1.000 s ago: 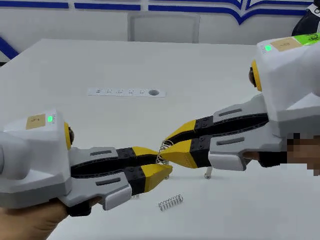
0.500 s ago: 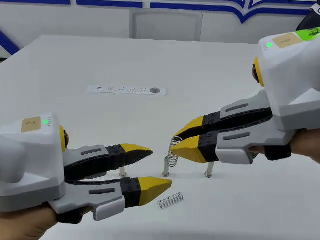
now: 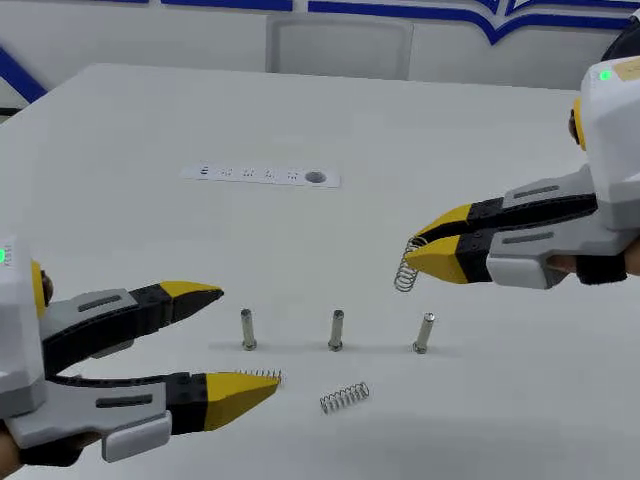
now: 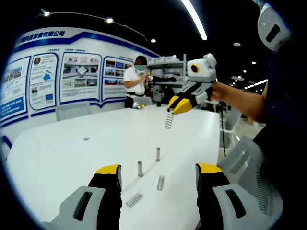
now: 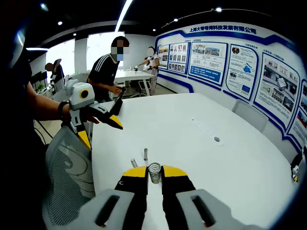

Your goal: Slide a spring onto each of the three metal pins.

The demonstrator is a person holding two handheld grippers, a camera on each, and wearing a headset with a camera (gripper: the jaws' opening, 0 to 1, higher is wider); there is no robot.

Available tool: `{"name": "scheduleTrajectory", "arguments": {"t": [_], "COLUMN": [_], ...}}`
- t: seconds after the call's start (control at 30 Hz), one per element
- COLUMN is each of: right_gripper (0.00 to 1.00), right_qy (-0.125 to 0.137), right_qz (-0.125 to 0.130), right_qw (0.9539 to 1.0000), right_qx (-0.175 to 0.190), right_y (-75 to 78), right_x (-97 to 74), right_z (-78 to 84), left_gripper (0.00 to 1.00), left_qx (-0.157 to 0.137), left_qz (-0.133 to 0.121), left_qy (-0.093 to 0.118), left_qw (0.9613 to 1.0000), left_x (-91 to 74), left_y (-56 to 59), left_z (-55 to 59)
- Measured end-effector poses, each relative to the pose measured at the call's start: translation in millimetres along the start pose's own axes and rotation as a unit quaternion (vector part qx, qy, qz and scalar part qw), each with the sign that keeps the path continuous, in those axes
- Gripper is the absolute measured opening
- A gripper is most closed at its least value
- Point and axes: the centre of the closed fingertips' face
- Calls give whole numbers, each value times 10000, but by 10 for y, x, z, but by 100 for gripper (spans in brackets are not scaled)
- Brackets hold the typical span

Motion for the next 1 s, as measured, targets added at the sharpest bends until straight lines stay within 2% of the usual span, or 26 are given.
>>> {"name": "scheduleTrajectory", "arguments": {"t": [0.2, 0.4, 0.47, 0.67, 1.0], "right_gripper": [11, 11, 11, 11, 11], "right_qy": [-19, -243, -271, -398, -508], "right_qz": [263, 621, 665, 732, 762], "right_qw": [9992, 9967, 9961, 9945, 9930], "right_qx": [306, 458, 520, 634, 750], "right_y": [219, 434, 479, 555, 595], "right_x": [75, 201, 244, 349, 427], "right_z": [211, 536, 619, 809, 979], "left_gripper": [67, 68, 68, 68, 68], "left_qx": [-61, -119, -134, -186, -229], "left_qz": [-110, -126, -124, -141, -169], "left_qy": [-24, 10, 5, 2, -24], "left_qw": [9999, 9998, 9998, 9997, 9996], "left_x": [-39, -16, -8, -7, -14], "left_y": [-43, -26, -18, -8, 0], "left_z": [43, 61, 70, 83, 98]}}
Point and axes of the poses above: the centre of the closed fingertips' face, and the gripper's own axes: x roughly forward along the fingers, y roughly to its right, z roughly out of its underside, and after that the axes turned 1 degree about -x, right-handed
